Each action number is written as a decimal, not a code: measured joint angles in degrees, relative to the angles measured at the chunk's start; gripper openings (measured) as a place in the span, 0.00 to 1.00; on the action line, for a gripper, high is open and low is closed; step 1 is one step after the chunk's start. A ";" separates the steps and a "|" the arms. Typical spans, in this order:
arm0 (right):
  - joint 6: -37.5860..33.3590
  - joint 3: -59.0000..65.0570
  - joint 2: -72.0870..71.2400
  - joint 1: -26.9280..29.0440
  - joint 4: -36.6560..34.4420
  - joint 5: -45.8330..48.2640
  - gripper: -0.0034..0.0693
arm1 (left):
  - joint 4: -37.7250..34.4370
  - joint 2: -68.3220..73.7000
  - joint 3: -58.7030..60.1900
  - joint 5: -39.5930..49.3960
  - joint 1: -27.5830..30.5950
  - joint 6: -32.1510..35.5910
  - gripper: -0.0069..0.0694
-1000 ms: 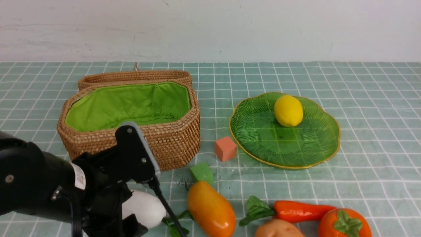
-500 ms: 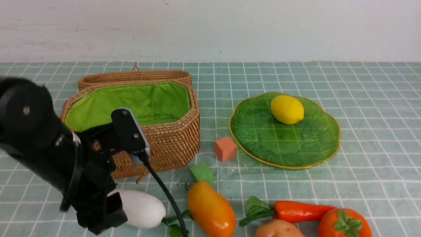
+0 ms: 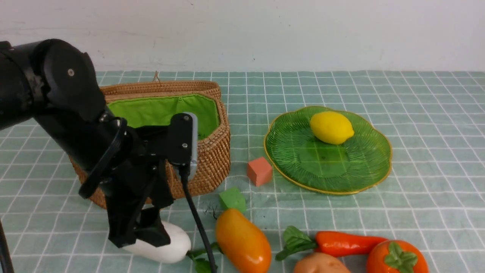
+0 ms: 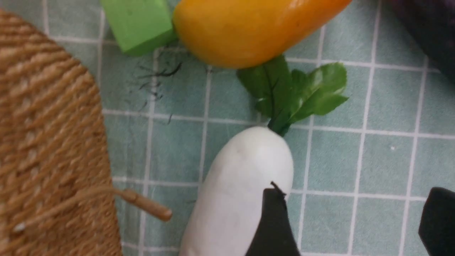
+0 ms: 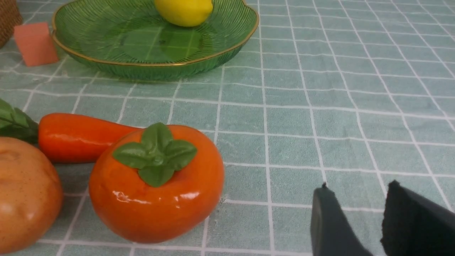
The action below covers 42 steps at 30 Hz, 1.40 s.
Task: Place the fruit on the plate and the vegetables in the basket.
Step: Take a daikon with your left arm and place it on the basket on the left.
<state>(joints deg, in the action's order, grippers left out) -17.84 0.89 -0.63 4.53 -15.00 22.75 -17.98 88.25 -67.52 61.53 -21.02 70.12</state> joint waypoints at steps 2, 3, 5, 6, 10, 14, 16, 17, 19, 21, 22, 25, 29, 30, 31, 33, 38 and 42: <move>0.00 0.00 0.00 0.00 0.00 0.00 0.38 | -1.62 0.00 0.00 0.26 -0.64 -0.01 0.76; 0.00 0.00 0.00 0.00 0.00 0.00 0.38 | -3.20 0.00 0.00 0.70 -0.80 -0.78 0.76; 0.00 0.00 0.00 0.00 0.00 0.00 0.38 | -5.88 0.00 0.00 1.27 -0.85 -3.02 0.76; 0.00 0.00 0.00 0.00 0.00 0.00 0.38 | -8.57 0.00 0.00 1.77 -0.85 -5.71 0.76; 0.00 0.00 0.00 0.00 0.00 0.00 0.38 | -17.22 0.00 -0.14 1.05 -1.04 -16.18 0.76; 0.00 0.00 0.00 0.00 0.00 0.00 0.38 | -18.38 0.00 -0.33 0.88 -1.04 -18.09 0.76; 0.00 0.00 0.00 0.00 -0.02 0.00 0.38 | -13.54 0.00 -0.33 1.04 -1.04 -16.89 0.76; 0.00 0.00 0.00 0.00 -0.02 0.00 0.38 | -10.99 0.00 -0.33 1.04 -1.04 -16.33 0.76; 0.00 0.00 0.00 0.00 -0.02 0.00 0.38 | -4.28 0.12 -0.33 0.82 -1.04 -16.07 0.76; 0.00 0.00 0.00 0.00 -0.02 0.00 0.38 | 2.39 0.74 -0.33 0.13 -1.04 -16.56 0.77; 0.00 0.00 0.00 0.00 -0.02 0.00 0.38 | 5.89 1.33 -0.33 -0.46 -1.04 -17.03 0.78; 0.00 0.00 0.00 0.00 -0.02 0.00 0.38 | 15.08 3.95 -0.33 -2.98 -1.04 -19.51 0.85; 0.00 0.00 0.00 0.00 -0.07 0.00 0.38 | 20.03 7.31 -0.33 -5.24 -1.04 -21.04 0.93; 0.00 0.00 0.00 0.00 -0.07 0.00 0.38 | 20.25 8.16 -0.33 -5.92 -1.04 -20.84 0.95; 0.00 0.00 0.00 0.00 -0.07 0.00 0.38 | 20.29 8.51 -0.33 -6.07 -1.04 -20.69 0.95; 0.00 0.00 0.00 0.00 -0.07 0.00 0.38 | 20.32 10.46 -0.33 -8.23 -1.04 -19.12 0.97; 0.00 0.00 0.00 0.00 -0.07 0.00 0.38 | 20.36 14.19 -0.44 -9.05 -1.04 -16.70 0.96; 0.00 0.00 0.00 0.00 -0.07 0.00 0.38 | 19.52 17.00 -0.44 -8.35 -1.04 -16.35 0.92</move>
<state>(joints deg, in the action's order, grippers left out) -17.84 0.89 -0.63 4.53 -15.06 22.75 1.54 105.26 -67.96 53.18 -22.06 53.76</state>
